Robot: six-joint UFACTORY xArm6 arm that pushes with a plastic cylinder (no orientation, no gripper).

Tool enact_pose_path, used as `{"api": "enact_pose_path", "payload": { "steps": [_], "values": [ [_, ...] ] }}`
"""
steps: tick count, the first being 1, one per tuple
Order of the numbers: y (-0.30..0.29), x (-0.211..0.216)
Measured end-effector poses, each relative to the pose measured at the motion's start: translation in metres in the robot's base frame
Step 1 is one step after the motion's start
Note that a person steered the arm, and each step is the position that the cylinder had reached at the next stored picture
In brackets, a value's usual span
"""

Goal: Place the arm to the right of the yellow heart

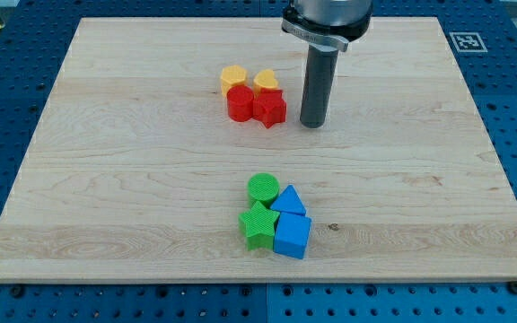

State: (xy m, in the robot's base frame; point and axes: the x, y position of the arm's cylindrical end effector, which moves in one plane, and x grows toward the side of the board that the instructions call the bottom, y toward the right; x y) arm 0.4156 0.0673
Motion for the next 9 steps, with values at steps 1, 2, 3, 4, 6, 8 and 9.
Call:
{"api": "enact_pose_path", "payload": {
  "steps": [1,2,3,4,6,8,9],
  "values": [
    [0.0,-0.005],
    [0.0,-0.011],
    [0.0,-0.017],
    [0.0,-0.022],
    [0.0,-0.032],
    [0.0,-0.041],
    [0.0,-0.046]
  ]
}}
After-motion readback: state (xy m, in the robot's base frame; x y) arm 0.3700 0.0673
